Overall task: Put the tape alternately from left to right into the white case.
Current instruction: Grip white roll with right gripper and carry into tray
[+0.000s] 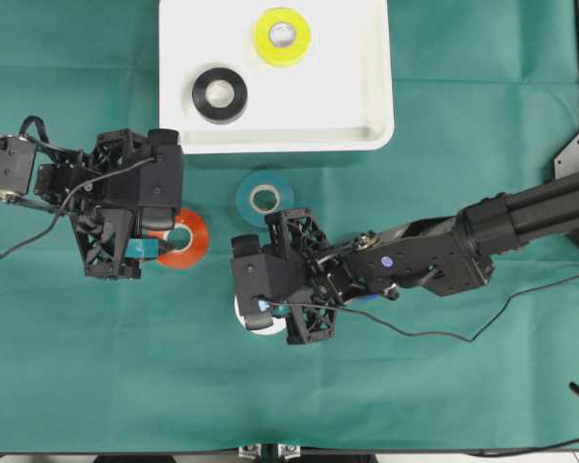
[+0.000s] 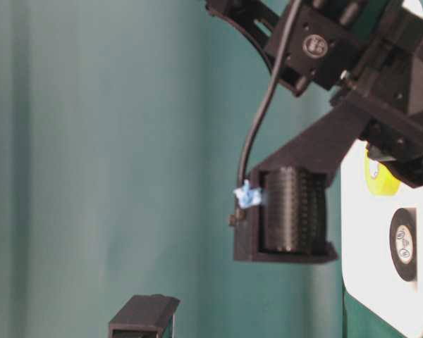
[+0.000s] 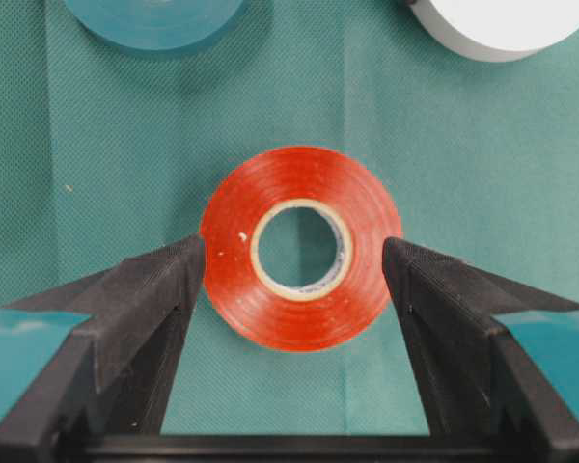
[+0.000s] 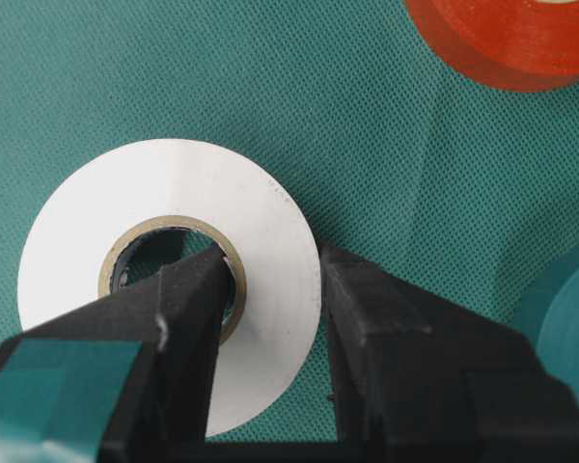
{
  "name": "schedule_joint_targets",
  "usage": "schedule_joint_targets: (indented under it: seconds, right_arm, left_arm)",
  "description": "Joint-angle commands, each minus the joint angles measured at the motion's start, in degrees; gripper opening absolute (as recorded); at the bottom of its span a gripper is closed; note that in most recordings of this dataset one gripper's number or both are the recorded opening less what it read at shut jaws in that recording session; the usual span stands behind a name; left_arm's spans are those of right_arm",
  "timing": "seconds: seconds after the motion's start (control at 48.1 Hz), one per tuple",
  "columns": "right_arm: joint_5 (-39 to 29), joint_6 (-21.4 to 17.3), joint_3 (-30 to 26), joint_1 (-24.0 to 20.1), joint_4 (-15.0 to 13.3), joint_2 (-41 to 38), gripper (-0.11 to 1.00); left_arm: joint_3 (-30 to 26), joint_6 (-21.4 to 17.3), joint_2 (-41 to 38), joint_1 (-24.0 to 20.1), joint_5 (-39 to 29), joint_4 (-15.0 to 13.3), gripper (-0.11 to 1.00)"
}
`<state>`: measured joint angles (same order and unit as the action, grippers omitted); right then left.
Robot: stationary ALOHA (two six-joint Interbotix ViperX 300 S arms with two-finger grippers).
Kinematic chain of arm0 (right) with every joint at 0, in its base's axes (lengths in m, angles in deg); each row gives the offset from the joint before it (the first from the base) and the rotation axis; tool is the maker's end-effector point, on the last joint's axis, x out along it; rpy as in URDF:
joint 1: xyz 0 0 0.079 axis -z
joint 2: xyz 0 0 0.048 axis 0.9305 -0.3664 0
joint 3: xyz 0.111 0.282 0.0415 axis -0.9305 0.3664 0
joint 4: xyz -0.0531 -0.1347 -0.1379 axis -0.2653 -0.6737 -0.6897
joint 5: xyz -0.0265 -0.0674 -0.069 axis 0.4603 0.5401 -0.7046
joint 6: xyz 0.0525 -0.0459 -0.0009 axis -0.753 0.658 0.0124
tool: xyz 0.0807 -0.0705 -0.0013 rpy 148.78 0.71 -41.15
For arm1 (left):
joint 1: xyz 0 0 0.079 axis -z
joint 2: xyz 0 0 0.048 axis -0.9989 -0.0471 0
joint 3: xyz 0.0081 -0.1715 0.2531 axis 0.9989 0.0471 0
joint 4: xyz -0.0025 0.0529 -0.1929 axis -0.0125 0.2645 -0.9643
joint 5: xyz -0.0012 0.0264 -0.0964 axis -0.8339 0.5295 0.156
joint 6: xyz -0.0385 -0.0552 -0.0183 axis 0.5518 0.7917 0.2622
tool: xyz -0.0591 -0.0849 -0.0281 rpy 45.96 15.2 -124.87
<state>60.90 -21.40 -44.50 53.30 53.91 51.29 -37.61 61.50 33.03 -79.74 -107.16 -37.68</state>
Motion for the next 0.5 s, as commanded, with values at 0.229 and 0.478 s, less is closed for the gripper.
schedule_joint_targets:
  seconds: [0.229, 0.478]
  right_arm:
    - [-6.68, 0.35, -0.79, -0.18, -0.26, 9.32, 0.32]
    - [-10.2, 0.35, -0.7, -0.18, -1.67, 11.51, 0.32]
  left_arm:
    - [-0.44, 0.0, 0.7, 0.18, 0.26, 0.0, 0.95]
    - [-0.44, 0.0, 0.7, 0.18, 0.18, 0.0, 0.95]
